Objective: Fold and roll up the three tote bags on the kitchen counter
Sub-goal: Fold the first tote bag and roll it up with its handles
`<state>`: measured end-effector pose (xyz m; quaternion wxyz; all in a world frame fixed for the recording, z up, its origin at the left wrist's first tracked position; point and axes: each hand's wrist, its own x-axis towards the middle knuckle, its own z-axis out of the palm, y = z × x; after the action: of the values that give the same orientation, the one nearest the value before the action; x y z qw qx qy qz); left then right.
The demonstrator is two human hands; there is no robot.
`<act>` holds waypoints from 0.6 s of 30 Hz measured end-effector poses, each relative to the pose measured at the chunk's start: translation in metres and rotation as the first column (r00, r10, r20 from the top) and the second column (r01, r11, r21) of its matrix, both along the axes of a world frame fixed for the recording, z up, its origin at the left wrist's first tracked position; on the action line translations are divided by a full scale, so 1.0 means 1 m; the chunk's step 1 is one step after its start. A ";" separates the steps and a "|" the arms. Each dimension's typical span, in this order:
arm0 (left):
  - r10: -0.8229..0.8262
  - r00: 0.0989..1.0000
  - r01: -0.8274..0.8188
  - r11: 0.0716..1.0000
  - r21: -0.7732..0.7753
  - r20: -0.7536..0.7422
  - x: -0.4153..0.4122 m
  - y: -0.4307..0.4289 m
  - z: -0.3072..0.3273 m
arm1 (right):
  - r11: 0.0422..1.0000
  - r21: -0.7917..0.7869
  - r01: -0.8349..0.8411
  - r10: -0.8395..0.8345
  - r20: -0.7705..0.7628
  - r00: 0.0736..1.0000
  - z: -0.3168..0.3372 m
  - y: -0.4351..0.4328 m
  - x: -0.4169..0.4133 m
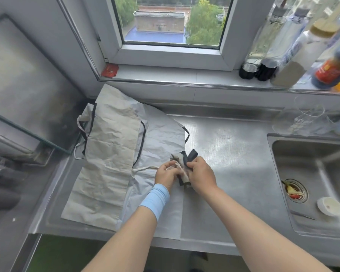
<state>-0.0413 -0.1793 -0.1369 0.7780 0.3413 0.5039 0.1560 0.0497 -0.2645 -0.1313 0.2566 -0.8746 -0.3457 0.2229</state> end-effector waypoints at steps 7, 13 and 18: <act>-0.078 0.997 0.074 0.985 0.153 0.021 -0.003 0.000 -0.005 | 0.991 -0.055 -0.124 0.130 0.134 0.982 0.001 0.000 0.000; -0.004 1.000 0.001 0.985 0.175 0.017 0.000 0.000 -0.011 | 0.989 0.000 0.147 -0.147 -0.028 0.989 0.003 0.007 0.005; -0.064 0.978 0.139 0.911 0.389 -0.198 0.001 0.005 -0.018 | 0.997 0.042 0.058 -0.048 -0.205 0.978 0.013 0.005 -0.001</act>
<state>-0.0401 -0.1745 -0.1545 0.6497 0.5318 0.5113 0.1833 0.0486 -0.2595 -0.1184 0.3172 -0.8498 -0.2993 0.2961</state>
